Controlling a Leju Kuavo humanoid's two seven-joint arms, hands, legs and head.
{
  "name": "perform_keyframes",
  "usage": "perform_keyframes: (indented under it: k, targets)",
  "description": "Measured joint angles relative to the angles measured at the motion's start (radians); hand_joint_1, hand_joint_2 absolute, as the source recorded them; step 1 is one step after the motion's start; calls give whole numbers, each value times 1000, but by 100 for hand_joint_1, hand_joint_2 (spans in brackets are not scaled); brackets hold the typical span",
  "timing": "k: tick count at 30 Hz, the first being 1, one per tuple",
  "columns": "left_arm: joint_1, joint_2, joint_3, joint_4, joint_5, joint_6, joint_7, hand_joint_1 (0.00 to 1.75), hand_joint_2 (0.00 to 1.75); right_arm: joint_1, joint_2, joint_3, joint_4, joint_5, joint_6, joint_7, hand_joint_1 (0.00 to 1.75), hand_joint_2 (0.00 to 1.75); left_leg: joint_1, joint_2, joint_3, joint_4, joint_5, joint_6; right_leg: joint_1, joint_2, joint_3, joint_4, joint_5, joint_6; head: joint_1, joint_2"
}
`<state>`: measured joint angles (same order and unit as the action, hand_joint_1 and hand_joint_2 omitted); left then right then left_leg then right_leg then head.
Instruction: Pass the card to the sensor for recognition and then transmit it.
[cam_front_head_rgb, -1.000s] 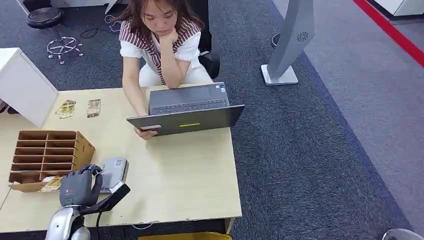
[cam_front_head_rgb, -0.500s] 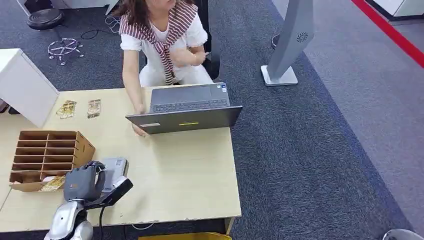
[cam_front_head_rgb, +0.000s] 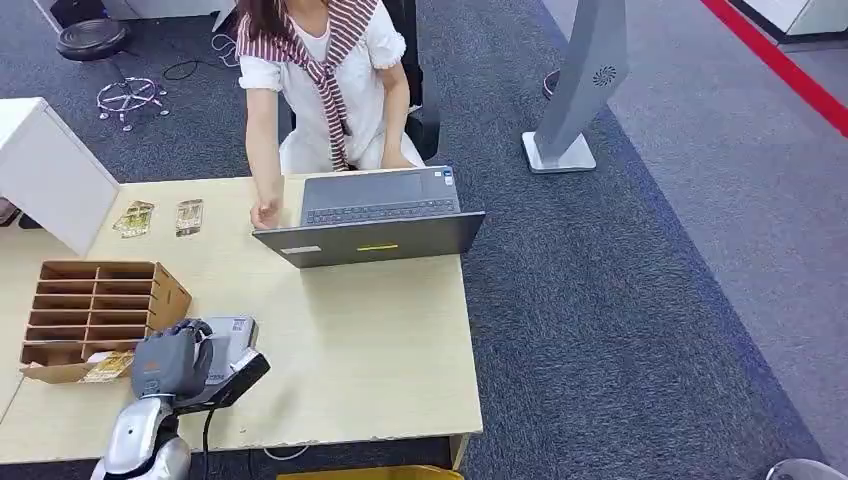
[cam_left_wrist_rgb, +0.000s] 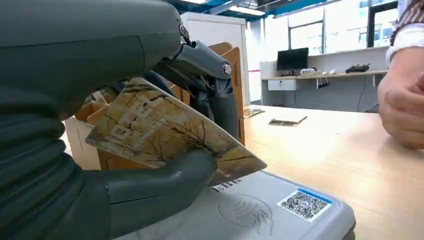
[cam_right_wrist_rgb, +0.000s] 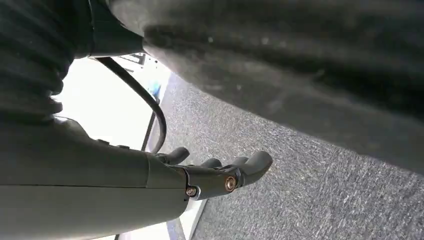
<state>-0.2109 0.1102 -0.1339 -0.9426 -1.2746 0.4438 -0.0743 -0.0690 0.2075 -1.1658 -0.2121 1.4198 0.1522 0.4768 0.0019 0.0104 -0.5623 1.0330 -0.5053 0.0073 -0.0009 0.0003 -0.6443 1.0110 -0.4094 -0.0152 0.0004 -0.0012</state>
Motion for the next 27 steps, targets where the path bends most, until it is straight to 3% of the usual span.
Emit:
perform_keyframes:
  k: [3, 12, 17, 27]
  targets:
    - [25, 5, 0, -43, 38, 69, -33, 175, 175, 0, 0, 0, 0, 0, -1, 0, 0, 175, 0, 0, -1, 0, 1, 0, 0, 0, -1, 0, 0, 0, 0, 0]
    - [32, 26, 2, -190, 78, 145, -70, 175, 175, 0, 0, 0, 0, 2, -1, -2, 0, 175, 0, -1, -2, 0, 0, 0, 0, 0, -2, 0, 0, 0, 0, 0]
    - [-43, 39, 2, -261, 44, 105, -37, 175, 175, 0, 0, 0, 0, 7, 0, -1, 0, 175, 0, -3, -3, 1, 1, 1, 0, -2, -2, 0, 0, 0, 0, 0]
    - [-241, 53, 2, -213, -14, 67, 33, 175, 175, -2, 0, 6, 0, 23, 5, 2, 0, 175, 0, -4, -4, 1, 3, -1, 1, -2, -4, 0, 1, -1, 0, 0]
